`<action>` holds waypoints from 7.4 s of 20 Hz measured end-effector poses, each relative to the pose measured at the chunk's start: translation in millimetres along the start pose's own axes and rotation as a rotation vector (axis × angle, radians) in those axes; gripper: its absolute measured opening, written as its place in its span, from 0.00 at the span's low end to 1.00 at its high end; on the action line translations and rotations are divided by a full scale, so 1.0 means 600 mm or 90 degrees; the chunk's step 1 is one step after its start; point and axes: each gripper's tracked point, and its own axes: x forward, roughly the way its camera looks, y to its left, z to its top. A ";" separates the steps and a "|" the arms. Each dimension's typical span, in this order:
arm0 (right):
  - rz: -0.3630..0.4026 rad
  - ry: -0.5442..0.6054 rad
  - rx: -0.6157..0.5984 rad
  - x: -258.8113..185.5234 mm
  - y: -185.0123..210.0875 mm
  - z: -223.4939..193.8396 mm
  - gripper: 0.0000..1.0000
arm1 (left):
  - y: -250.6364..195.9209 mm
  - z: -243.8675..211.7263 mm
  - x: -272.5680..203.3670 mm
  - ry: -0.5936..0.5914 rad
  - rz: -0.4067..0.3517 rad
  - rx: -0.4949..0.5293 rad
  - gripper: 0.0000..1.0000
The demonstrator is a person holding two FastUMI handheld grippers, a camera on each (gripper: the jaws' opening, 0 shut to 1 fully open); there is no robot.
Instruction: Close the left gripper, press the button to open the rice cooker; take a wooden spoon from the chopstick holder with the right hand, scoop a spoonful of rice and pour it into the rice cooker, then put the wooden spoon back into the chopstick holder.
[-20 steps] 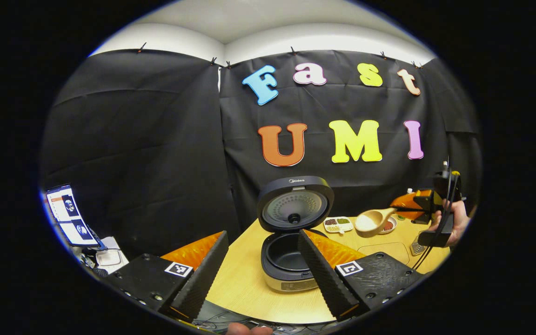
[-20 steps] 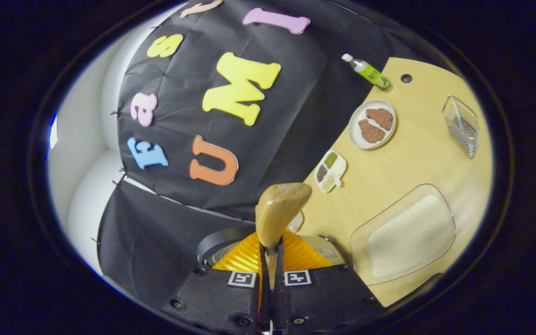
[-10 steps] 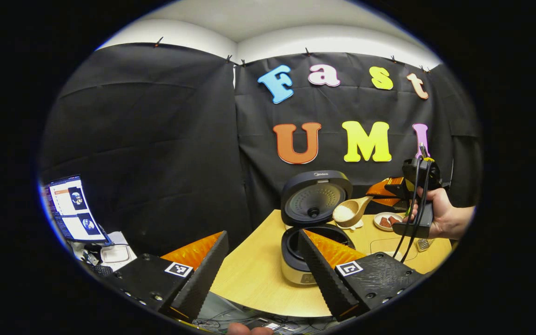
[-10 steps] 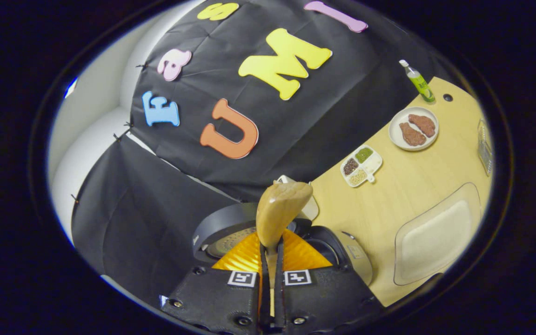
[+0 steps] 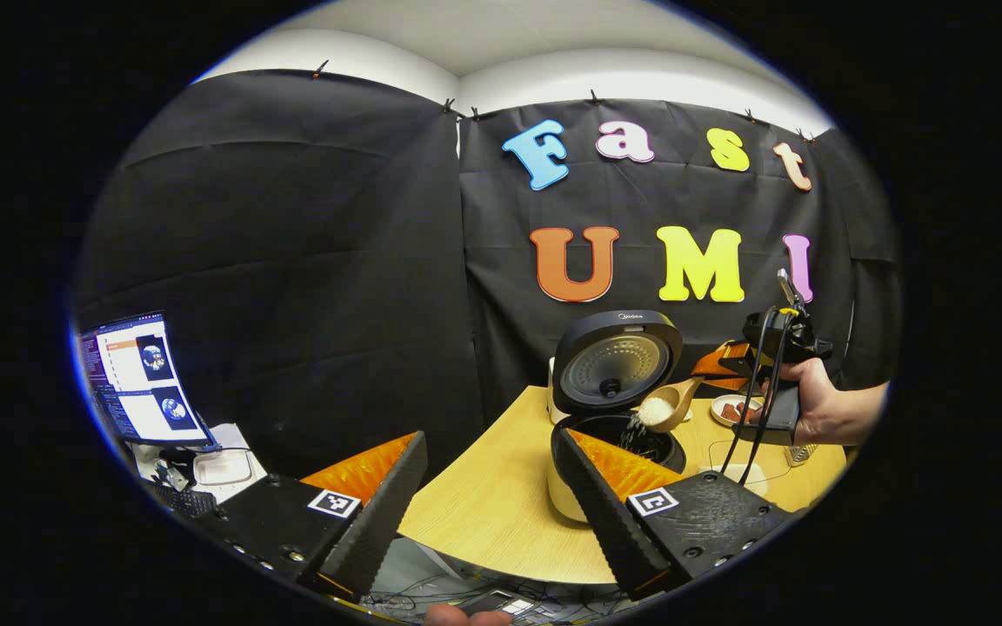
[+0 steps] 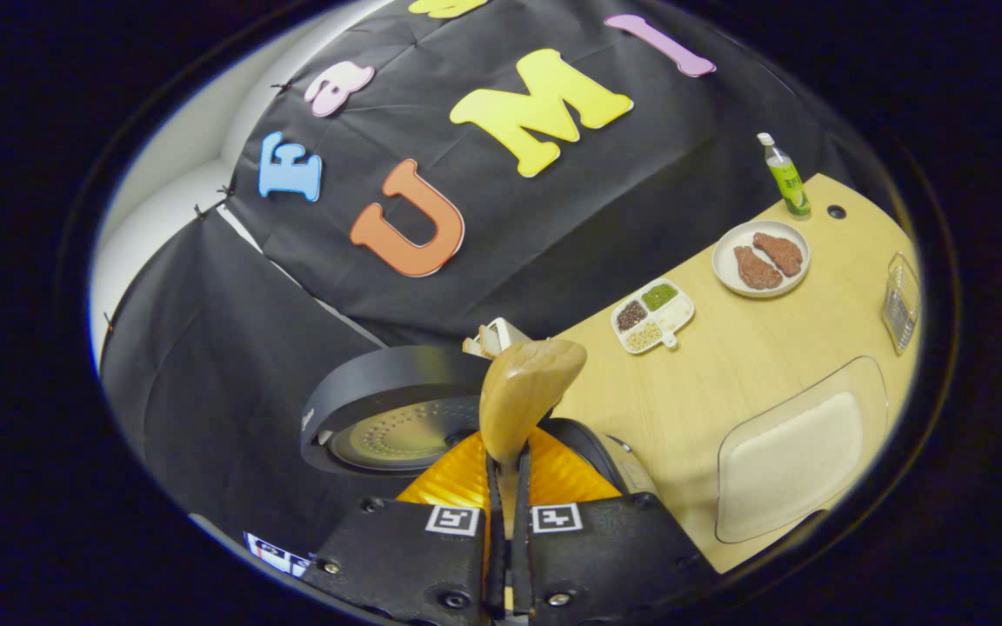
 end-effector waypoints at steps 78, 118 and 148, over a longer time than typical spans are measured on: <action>-0.222 -0.209 -0.275 -0.412 -0.258 0.270 0.08 | -0.321 0.021 0.015 -0.013 -0.202 0.027 0.96; -0.348 -0.176 -0.162 -0.270 -0.757 0.285 0.19 | -0.392 0.082 0.057 0.022 -0.081 0.047 0.96; -0.330 -0.335 -0.373 -0.573 -0.484 0.297 1.00 | -0.326 0.212 0.378 0.089 -0.103 -0.076 0.95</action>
